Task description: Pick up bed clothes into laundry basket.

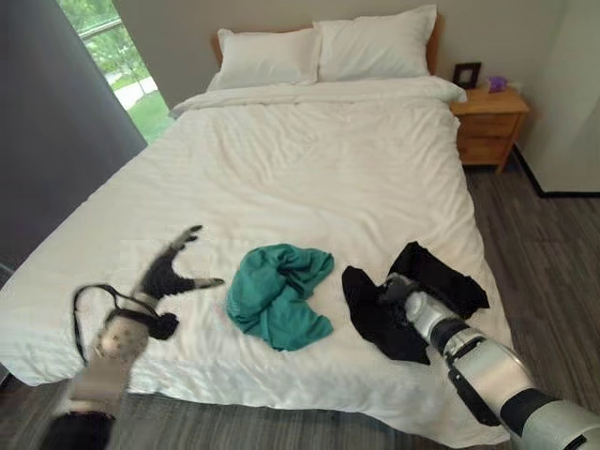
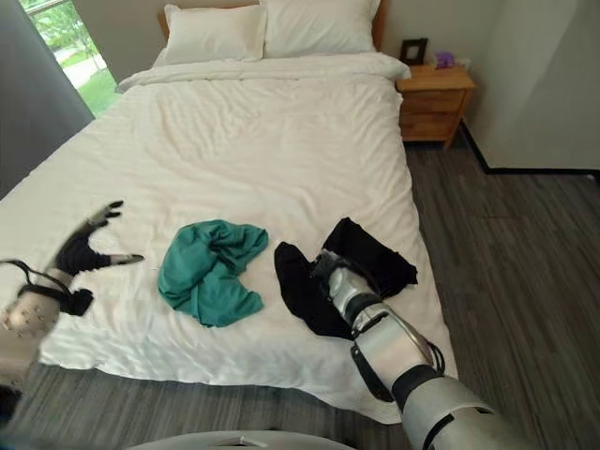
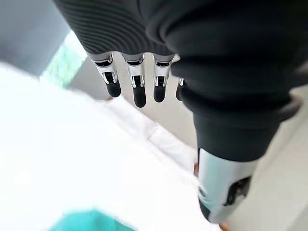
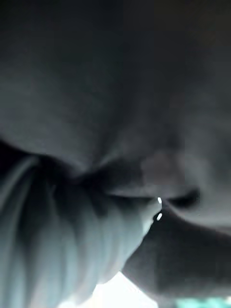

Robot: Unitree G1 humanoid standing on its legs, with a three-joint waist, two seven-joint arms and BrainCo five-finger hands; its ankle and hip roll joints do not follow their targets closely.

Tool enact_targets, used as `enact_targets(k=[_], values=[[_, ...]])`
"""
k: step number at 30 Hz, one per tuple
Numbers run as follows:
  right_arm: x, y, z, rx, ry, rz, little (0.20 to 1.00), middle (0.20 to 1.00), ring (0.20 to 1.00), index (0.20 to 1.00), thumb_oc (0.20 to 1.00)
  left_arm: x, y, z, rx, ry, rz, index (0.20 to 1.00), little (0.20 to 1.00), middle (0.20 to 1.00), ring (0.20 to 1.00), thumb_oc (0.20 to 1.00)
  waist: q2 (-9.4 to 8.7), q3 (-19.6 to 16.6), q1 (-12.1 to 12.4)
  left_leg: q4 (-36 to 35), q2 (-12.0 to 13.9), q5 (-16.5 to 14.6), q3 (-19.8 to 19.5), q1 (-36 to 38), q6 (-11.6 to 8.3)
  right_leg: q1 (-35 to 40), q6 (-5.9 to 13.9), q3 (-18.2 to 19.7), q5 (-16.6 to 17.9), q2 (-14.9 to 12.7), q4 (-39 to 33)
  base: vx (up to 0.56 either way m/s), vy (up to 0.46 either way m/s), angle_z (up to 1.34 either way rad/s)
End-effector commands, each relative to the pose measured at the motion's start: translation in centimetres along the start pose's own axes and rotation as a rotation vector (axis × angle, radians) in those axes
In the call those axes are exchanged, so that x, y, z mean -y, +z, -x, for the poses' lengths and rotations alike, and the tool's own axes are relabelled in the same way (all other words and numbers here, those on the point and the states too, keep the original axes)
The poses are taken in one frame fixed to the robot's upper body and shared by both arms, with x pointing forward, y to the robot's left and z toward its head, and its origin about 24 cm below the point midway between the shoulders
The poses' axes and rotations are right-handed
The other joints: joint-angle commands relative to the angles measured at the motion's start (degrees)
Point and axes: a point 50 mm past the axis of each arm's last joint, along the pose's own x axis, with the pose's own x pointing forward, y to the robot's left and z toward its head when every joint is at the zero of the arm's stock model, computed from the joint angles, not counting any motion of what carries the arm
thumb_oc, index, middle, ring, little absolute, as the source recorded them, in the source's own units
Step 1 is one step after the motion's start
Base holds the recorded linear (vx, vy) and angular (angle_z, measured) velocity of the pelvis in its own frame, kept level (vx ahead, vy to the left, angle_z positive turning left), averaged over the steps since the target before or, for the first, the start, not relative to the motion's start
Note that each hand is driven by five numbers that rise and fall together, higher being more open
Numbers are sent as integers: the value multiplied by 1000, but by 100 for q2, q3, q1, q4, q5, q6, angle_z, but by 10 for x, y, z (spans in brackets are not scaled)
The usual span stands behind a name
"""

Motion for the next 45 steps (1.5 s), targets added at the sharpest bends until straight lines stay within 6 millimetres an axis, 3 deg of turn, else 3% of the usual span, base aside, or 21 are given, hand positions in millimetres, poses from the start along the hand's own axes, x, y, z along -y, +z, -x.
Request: enact_targets(k=[1,2,3,6,10,11,12,13,14,15,17,19,20,23,26,27,28,32,36,43,45], values=[[9,39,6,194,-1,2,200,200,200,200,200,22,-29,-20,-107,-32,-205,1000,1000,1000,1000,1000,-280,-67,-552,28,222,285,307,117,-361,221,255,126,72,-338,69,62,55,-52],[26,63,11,265,-44,14,200,200,200,200,200,66,-57,-14,-307,12,-245,1000,1000,1000,1000,1000,-304,-156,-867,28,285,223,510,154,-352,94,240,380,91,-295,69,64,41,-48],[27,72,13,293,-42,-5,200,200,200,200,200,74,-66,-7,-377,35,-264,1000,1000,1000,1000,1000,-311,-198,-977,28,305,195,578,161,-339,42,236,468,94,-275,69,47,33,-72],[24,107,30,444,-30,-48,200,200,200,200,200,72,-120,60,-729,-14,-416,1000,1000,1000,1000,1000,-362,-473,-1469,28,350,25,830,209,-307,-135,255,807,89,-235,69,71,21,-136],[7,113,37,492,16,-77,200,200,200,200,200,76,-135,91,-806,-138,-494,1000,1000,1000,1000,1000,-416,-645,-1615,28,367,41,880,119,-301,-292,235,918,172,-221,69,23,-9,-23],[6,112,37,492,19,-78,200,200,200,200,200,76,-136,93,-808,-141,-495,1000,1000,1000,1000,1000,-415,-675,-1618,28,366,42,884,106,-301,-307,235,922,173,-221,69,0,0,0],[4,105,35,463,19,-62,200,200,200,200,200,84,-126,71,-823,-189,-515,1000,1000,1000,1000,1000,-424,-664,-1598,28,361,66,831,74,-295,-323,232,870,192,-236,69,-56,13,-1],[-3,123,35,486,34,-84,200,200,200,200,200,81,-96,17,-728,-143,-538,1000,1000,1000,1000,1000,-392,-655,-1613,28,378,111,806,-6,-325,-390,239,848,216,-245,69,-79,10,7],[-4,129,36,511,43,-89,200,200,200,200,200,75,-88,4,-712,-152,-568,307,307,307,307,307,-411,-647,-1582,28,387,143,792,-80,-338,-453,238,847,234,-243,69,-63,9,16],[-3,130,36,512,40,-91,200,200,200,200,200,74,-87,2,-711,-152,-570,200,200,200,200,200,-421,-647,-1579,28,388,147,788,-95,-338,-467,236,843,236,-243,69,-51,-12,13],[1,139,36,539,23,-79,200,200,200,200,200,76,-77,-12,-701,-215,-608,200,200,200,200,200,-454,-640,-1575,28,406,172,765,-194,-370,-553,256,822,260,-250,69,-60,-20,-5],[5,145,39,563,6,-73,200,200,200,200,200,92,-83,1,-720,-306,-606,200,200,200,200,200,-502,-623,-1535,28,420,188,761,-271,-392,-623,266,813,281,-252,69,-44,-23,-2],[23,155,46,629,-40,-74,200,200,200,200,200,87,-91,7,-719,-340,-574,200,200,200,200,200,-506,-587,-1452,28,415,153,744,-280,-401,-620,301,775,258,-257,69,-30,-18,-5],[28,159,50,654,-56,-74,200,200,200,200,200,84,-90,4,-695,-361,-548,200,200,200,200,200,-538,-535,-1424,28,418,208,774,-307,-401,-673,293,779,325,-258,69,-19,-7,-4],[54,165,57,678,-131,-83,200,200,200,200,200,111,-50,-30,-663,-342,-485,200,200,200,200,200,-564,-437,-1346,28,410,169,767,-216,-387,-587,295,753,272,-248,69,-11,-10,-2],[96,141,81,706,-284,-111,200,200,200,200,200,87,19,-62,-546,-285,-349,200,200,200,200,200,-620,-298,-1132,28,380,230,648,-219,-356,-492,307,602,271,-299,69,-22,-59,0],[114,126,97,706,-372,-84,200,200,200,200,200,71,23,-43,-561,-300,-347,200,200,200,200,200,-664,-267,-1058,28,380,238,619,-236,-367,-457,326,534,253,-319,69,-43,-65,8],[131,124,120,733,-441,-50,200,200,200,200,200,60,45,-36,-541,-287,-315,200,200,200,200,200,-675,-328,-1122,28,384,226,629,-191,-389,-394,367,507,214,-328,69,39,-26,40],[139,126,137,752,-494,-43,200,200,200,200,200,52,91,-59,-423,-160,-213,200,200,200,200,200,-654,-399,-1244,28,364,201,635,-124,-388,-324,391,514,175,-344,69,29,0,-15],[145,151,148,834,-518,-27,200,200,200,200,200,32,228,-131,-177,80,-46,200,200,200,200,200,-524,-534,-1696,28,329,155,716,-34,-371,-282,385,632,155,-355,69,21,29,-5],[147,156,149,849,-522,-30,200,200,200,200,200,27,246,-137,-150,113,-38,200,200,200,200,200,-501,-525,-1754,28,328,142,765,-12,-368,-289,381,672,156,-352,69,-1,38,-20]])
